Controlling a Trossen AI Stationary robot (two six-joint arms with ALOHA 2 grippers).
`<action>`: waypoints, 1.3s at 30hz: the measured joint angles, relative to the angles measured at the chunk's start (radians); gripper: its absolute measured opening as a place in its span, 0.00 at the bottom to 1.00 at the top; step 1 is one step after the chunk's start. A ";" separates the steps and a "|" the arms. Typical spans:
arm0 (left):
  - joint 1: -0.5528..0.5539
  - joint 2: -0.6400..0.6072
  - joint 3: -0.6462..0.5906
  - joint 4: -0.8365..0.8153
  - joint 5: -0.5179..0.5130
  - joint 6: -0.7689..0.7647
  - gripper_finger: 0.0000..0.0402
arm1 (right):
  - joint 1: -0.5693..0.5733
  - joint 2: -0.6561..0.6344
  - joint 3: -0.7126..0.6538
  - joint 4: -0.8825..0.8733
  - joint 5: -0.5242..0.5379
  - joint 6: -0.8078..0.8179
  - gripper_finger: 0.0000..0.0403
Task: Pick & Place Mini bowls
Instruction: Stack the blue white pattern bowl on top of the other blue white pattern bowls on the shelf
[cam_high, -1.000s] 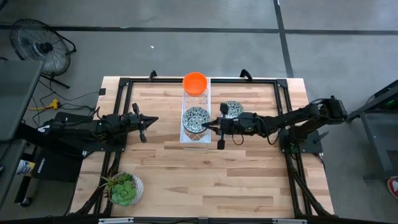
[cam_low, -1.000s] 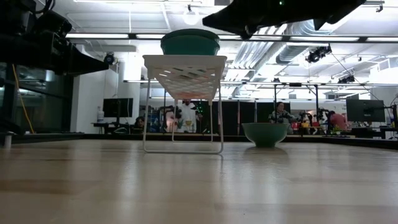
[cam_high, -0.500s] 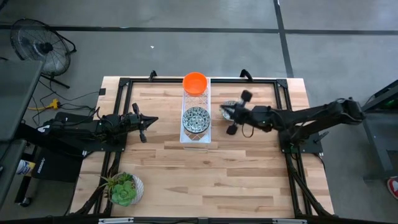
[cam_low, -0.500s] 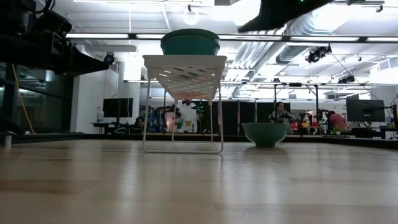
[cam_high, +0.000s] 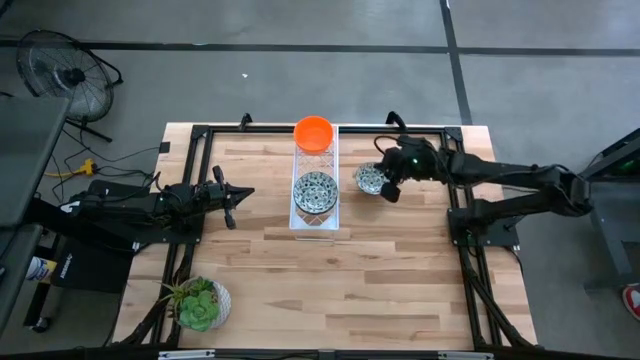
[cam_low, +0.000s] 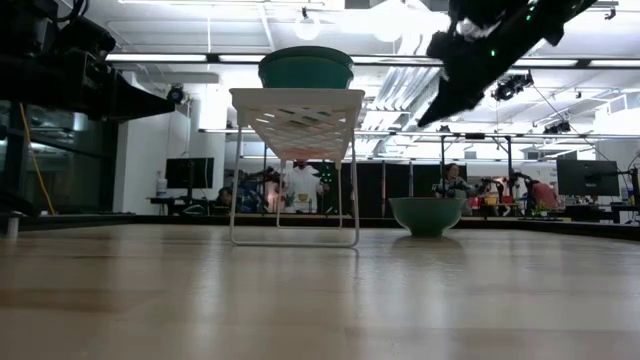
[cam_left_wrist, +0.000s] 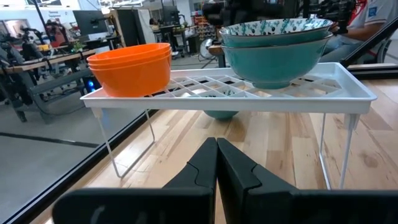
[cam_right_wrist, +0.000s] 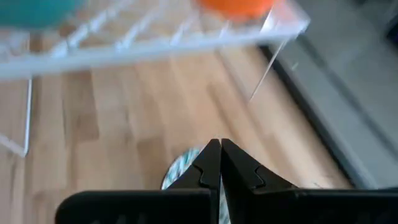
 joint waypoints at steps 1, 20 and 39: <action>0.000 0.000 0.000 0.000 0.000 0.000 0.00 | -0.020 0.012 0.000 -0.017 -0.030 0.000 0.00; 0.000 0.000 0.000 0.000 0.000 0.000 0.00 | 0.006 0.076 0.001 -0.280 -0.124 -0.184 0.11; 0.000 0.000 0.000 0.000 0.000 0.000 0.00 | 0.095 0.339 0.087 -0.279 0.096 -0.343 0.46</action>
